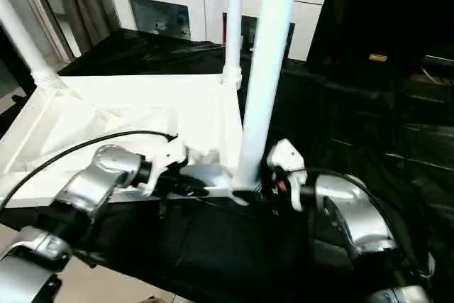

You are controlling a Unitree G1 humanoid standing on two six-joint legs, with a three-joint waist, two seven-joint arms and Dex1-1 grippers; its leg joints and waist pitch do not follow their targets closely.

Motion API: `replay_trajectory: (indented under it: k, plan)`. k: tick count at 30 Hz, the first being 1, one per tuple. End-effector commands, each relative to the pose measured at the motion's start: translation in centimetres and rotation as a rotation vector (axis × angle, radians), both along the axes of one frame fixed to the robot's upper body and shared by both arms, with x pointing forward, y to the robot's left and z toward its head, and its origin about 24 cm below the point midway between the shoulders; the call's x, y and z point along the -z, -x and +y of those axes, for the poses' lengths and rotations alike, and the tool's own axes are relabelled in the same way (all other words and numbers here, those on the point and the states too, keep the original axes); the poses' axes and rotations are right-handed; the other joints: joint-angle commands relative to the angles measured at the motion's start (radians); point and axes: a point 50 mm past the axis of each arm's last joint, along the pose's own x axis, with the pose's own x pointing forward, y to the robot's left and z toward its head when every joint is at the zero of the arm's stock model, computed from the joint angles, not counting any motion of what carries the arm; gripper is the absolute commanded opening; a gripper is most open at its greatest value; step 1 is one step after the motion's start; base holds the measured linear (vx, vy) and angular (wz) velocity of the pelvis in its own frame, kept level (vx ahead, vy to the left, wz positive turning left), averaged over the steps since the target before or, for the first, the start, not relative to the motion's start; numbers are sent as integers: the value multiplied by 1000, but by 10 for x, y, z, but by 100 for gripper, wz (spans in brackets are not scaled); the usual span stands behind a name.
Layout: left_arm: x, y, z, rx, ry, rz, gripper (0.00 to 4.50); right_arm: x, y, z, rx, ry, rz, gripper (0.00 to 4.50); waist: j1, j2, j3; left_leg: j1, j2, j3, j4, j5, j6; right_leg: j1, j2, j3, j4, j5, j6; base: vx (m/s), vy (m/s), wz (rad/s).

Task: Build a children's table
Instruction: Rotate leg to tighten

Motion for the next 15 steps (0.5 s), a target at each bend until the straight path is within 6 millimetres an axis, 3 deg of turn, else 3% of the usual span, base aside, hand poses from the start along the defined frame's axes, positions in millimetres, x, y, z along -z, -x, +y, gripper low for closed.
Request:
replay_trajectory:
  k: [1,7,15]
  plan:
    - [4,5,0,-5,51,39,0,0,1,5,-32,-14,7,357,2,-28,-47,5,75,-32,-61,-141,86,43,-105,55,-70,-269,-193,0,0,0]
    - [3,4,-2,-5,57,31,0,0,-1,5,-13,-30,10,357,-1,-27,-49,5,74,-32,-60,-123,83,43,-103,56,-66,-226,-200,0,0,0]
    - [2,4,-2,-1,55,31,0,1,1,6,-17,-39,21,294,1,-26,-51,4,73,-31,-57,-115,88,45,-102,55,-63,-209,-206,0,0,0]
